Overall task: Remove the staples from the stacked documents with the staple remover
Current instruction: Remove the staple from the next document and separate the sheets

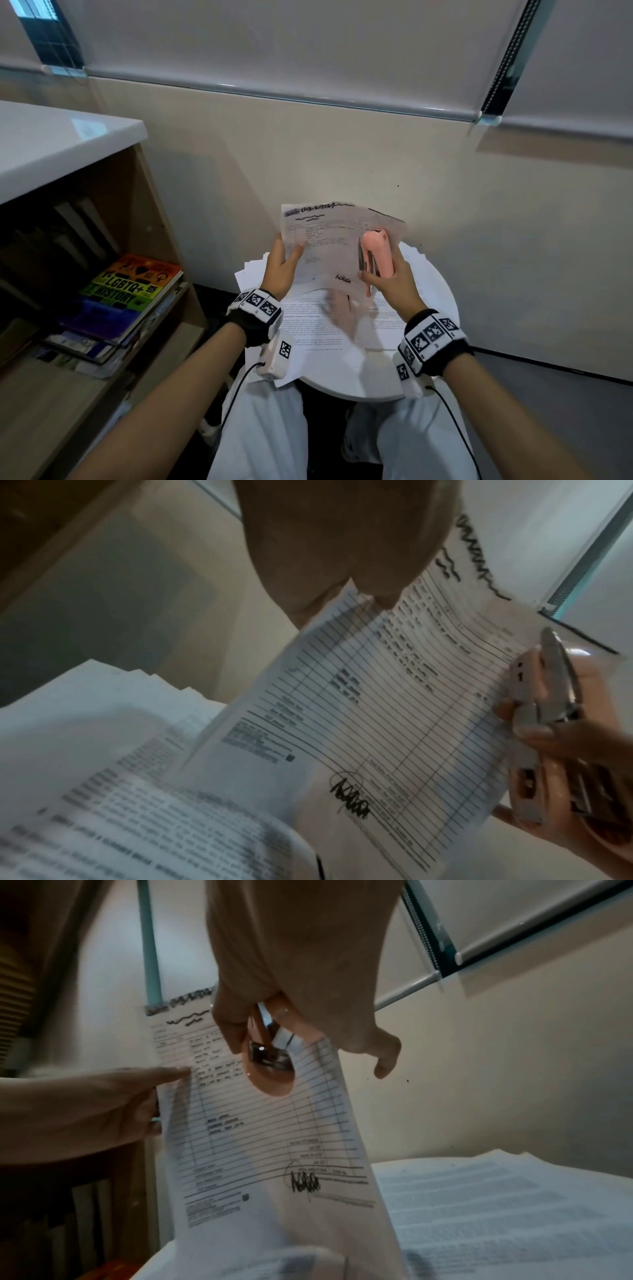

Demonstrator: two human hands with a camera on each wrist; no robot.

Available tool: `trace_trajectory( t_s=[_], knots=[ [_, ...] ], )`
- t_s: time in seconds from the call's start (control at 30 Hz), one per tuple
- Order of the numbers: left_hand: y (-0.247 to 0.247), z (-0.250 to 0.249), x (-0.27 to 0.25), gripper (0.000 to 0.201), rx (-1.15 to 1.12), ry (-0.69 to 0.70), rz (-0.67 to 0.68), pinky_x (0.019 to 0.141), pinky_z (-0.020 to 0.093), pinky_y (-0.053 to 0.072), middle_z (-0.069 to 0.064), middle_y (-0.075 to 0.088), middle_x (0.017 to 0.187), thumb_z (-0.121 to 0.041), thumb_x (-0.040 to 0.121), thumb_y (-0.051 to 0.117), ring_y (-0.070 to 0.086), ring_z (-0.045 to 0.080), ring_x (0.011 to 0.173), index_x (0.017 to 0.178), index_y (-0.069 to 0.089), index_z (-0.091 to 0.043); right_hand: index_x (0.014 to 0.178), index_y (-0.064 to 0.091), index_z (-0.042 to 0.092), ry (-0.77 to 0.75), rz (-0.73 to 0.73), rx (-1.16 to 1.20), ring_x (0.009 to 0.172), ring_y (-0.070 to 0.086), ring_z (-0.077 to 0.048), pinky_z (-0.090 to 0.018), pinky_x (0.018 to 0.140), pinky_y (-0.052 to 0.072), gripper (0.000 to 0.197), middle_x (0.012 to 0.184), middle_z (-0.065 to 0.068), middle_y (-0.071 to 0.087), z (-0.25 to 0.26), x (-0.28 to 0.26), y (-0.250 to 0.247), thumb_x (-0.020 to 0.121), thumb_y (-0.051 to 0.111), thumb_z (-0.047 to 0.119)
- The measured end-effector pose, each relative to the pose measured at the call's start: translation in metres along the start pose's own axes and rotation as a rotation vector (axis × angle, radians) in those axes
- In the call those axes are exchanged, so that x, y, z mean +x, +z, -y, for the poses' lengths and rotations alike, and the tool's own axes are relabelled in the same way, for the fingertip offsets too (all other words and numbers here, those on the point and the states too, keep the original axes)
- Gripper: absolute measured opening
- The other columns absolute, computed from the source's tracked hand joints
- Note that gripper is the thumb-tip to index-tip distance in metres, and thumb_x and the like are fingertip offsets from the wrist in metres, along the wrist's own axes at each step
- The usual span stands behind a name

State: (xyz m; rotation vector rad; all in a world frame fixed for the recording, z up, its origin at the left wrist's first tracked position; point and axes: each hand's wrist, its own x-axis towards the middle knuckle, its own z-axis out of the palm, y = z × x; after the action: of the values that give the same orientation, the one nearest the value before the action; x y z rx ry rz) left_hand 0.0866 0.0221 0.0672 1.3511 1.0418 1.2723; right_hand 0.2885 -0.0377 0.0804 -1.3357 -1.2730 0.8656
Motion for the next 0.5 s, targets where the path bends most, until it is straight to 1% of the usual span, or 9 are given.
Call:
trace_trajectory(
  t_s=[0.03,0.1,0.13,0.17,0.2,0.27,0.37,0.43,0.5],
  knots=[
    [0.002,-0.002,0.002,0.043,-0.001,0.034,-0.006,0.102,0.04,0.046,0.005,0.055,0.132,-0.03,0.097,0.05,0.054,0.016,0.122,0.132,0.04,-0.008,0.127,0.04,0.032,-0.013,-0.007,0.001,0.092,0.057,0.0,-0.011,0.068,0.052,0.071,0.111,-0.002,0.057,0.002,0.002,0.001,0.076,0.072,-0.007],
    [0.006,-0.01,0.003,0.023,-0.013,0.084,-0.049,0.088,0.023,0.051,-0.002,0.061,0.117,-0.019,0.1,0.044,0.061,0.001,0.106,0.122,0.044,-0.012,0.123,0.042,0.029,-0.035,-0.054,0.026,0.093,0.057,0.003,-0.009,0.072,0.053,0.067,0.116,-0.003,0.055,0.006,0.003,0.004,0.076,0.072,-0.007],
    [0.008,-0.012,0.004,0.02,-0.023,0.112,-0.062,0.083,0.016,0.052,-0.005,0.061,0.113,-0.018,0.1,0.043,0.061,-0.004,0.101,0.119,0.042,-0.014,0.124,0.043,0.027,-0.048,-0.07,0.055,0.093,0.058,0.006,-0.01,0.075,0.053,0.066,0.117,-0.001,0.055,0.008,0.002,0.005,0.076,0.072,-0.007],
    [0.009,-0.011,0.003,0.02,-0.029,0.136,-0.07,0.083,0.016,0.052,-0.007,0.06,0.113,-0.018,0.099,0.044,0.061,-0.005,0.101,0.119,0.041,-0.016,0.126,0.043,0.027,-0.062,-0.072,0.086,0.092,0.059,0.01,-0.01,0.076,0.054,0.067,0.116,0.002,0.055,0.009,0.001,0.006,0.076,0.072,-0.008],
    [0.01,-0.01,0.002,0.022,-0.035,0.149,-0.074,0.087,0.019,0.053,-0.006,0.06,0.115,-0.019,0.098,0.047,0.06,0.0,0.106,0.12,0.04,-0.018,0.124,0.044,0.031,-0.069,-0.061,0.105,0.093,0.059,0.012,-0.009,0.075,0.053,0.068,0.118,0.004,0.055,0.008,0.0,0.006,0.076,0.071,-0.009],
    [0.009,-0.001,-0.002,0.025,-0.033,0.129,-0.059,0.094,0.031,0.052,-0.005,0.059,0.118,-0.022,0.097,0.049,0.059,0.011,0.113,0.12,0.04,-0.019,0.114,0.05,0.042,-0.066,-0.024,0.117,0.104,0.058,0.004,-0.011,0.08,0.052,0.068,0.13,-0.001,0.051,0.004,-0.003,0.009,0.075,0.072,-0.009],
    [0.009,0.01,-0.006,0.019,0.006,0.09,-0.04,0.093,0.039,0.054,-0.008,0.061,0.113,-0.025,0.099,0.043,0.061,0.008,0.106,0.117,0.043,-0.02,0.113,0.046,0.05,-0.016,0.013,0.052,0.118,0.054,-0.017,-0.032,0.098,0.049,0.075,0.137,-0.005,0.047,-0.007,-0.005,0.012,0.073,0.075,-0.006],
    [0.007,0.01,-0.006,0.016,0.038,0.104,-0.053,0.091,0.033,0.055,-0.013,0.062,0.11,-0.025,0.1,0.041,0.062,0.001,0.101,0.116,0.044,-0.023,0.122,0.041,0.047,0.011,0.011,0.029,0.114,0.056,-0.019,-0.035,0.095,0.051,0.077,0.132,-0.005,0.051,-0.01,-0.005,0.011,0.075,0.075,-0.004],
    [0.003,0.004,-0.005,0.019,0.071,0.144,-0.063,0.087,0.023,0.055,-0.017,0.062,0.11,-0.025,0.1,0.041,0.062,-0.003,0.1,0.118,0.046,-0.024,0.125,0.04,0.035,0.023,-0.013,0.045,0.101,0.058,-0.015,-0.025,0.074,0.057,0.069,0.121,-0.004,0.054,-0.004,-0.003,0.008,0.078,0.073,-0.002]
  ],
)
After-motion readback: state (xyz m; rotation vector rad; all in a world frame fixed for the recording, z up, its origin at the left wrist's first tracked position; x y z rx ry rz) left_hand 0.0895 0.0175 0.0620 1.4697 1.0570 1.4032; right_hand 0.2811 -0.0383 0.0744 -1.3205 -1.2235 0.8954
